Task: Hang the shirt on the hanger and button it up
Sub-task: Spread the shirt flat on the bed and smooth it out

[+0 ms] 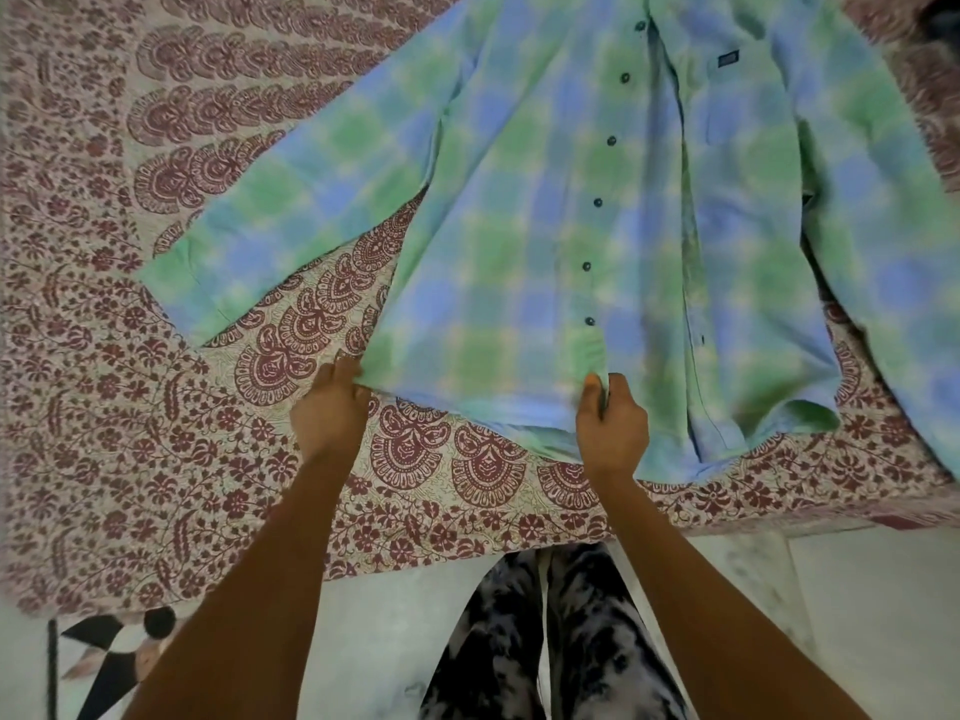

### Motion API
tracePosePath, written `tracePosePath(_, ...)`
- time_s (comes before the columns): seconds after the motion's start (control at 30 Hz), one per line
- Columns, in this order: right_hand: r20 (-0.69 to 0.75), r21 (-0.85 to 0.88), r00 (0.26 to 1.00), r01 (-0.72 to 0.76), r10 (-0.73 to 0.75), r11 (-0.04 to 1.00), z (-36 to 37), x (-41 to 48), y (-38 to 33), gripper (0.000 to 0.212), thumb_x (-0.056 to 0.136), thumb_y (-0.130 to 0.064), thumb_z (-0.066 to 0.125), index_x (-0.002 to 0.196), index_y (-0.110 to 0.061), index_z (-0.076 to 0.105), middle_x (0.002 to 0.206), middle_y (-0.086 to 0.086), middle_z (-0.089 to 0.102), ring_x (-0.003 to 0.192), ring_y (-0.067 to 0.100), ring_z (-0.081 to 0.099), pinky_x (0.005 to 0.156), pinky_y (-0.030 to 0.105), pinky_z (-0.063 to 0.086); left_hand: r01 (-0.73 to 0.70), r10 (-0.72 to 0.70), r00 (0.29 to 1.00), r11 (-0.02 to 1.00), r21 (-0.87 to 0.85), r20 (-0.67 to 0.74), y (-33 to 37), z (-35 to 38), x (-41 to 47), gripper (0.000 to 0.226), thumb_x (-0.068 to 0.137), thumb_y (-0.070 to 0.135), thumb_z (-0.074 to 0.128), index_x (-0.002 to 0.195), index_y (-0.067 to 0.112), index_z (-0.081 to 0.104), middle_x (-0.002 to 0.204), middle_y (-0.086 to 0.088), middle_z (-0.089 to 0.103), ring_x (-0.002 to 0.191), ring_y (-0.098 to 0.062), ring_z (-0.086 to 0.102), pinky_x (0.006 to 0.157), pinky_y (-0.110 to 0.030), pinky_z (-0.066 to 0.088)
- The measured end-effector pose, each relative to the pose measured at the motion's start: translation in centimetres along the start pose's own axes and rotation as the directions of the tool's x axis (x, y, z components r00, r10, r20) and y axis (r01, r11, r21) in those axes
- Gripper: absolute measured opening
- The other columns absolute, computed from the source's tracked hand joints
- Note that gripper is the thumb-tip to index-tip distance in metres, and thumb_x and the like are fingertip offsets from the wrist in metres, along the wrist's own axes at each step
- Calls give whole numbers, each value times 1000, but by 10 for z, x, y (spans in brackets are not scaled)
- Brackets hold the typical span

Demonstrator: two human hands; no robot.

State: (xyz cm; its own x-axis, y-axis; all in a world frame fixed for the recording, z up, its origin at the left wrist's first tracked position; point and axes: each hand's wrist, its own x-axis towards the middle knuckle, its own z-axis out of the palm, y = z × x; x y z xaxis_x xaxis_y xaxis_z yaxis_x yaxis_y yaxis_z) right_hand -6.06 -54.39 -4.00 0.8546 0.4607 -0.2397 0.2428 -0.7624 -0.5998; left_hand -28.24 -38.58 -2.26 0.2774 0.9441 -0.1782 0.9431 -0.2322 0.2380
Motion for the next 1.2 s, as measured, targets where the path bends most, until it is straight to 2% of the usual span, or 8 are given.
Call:
tracePosePath(0.13,-31,-59,995,95,-97,994,-2,-5,11,46,92,-35,27,105,2,51,59,20,54,54,36,54,52,30,32,-53,35,990,989,-136,-134,8,1,4,18,84,-3,50,102,-2,50,91,-24,60,52,-26,47,47,-31,36)
tracePosePath(0.3,-74,-105,997,-38,30,994,-2,-18,30,46,95,-34,23,109,2,47,69,26,62,62,40,58,57,34,35,-317,284,939,933,168,194,-13,12,-10,35,75,-2,69,108,7,59,91,-21,62,42,-32,57,39,-40,49)
tracePosePath(0.47,121,-210,983,-108,135,972,1,-15,43,32,98,-29,38,99,-1,54,77,22,62,72,38,60,58,33,37,-104,85,983,988,112,165,-11,11,-1,26,85,-2,53,108,4,62,109,-23,56,65,-42,62,58,-51,52)
tracePosePath(0.63,199,-271,955,-163,220,949,-2,-2,37,24,94,-30,47,101,-9,55,89,13,64,84,33,60,63,29,36,-76,4,971,953,295,238,12,3,13,23,87,6,52,106,10,65,109,-17,52,81,-36,63,66,-43,50)
tracePosePath(0.77,-11,-163,1000,-28,27,986,-18,9,33,22,84,-29,50,90,-10,58,90,11,60,72,30,59,52,27,36,-120,80,981,966,229,174,51,4,26,24,78,1,55,93,12,69,103,-17,53,79,-38,61,63,-39,48)
tracePosePath(0.87,-148,-277,986,39,-83,960,-38,22,38,19,78,-19,54,92,-9,61,91,14,60,78,34,59,60,35,44,-304,284,938,950,76,198,99,16,24,27,74,2,50,90,12,70,93,-17,59,77,-38,62,65,-40,50)
tracePosePath(1.07,17,-403,933,-322,359,857,-74,42,77,48,78,-22,62,121,-10,45,124,17,48,117,36,45,94,45,38,-490,511,795,859,-152,326,198,51,2,29,85,6,47,105,18,65,107,-10,61,93,-33,62,73,-36,47)
tracePosePath(1.2,131,-320,899,-362,419,876,-89,49,100,41,83,-26,59,117,-6,44,103,21,62,93,37,61,70,34,43,-565,586,700,804,-187,408,242,69,-15,27,89,10,44,107,19,64,106,-9,63,96,-31,60,73,-35,46)
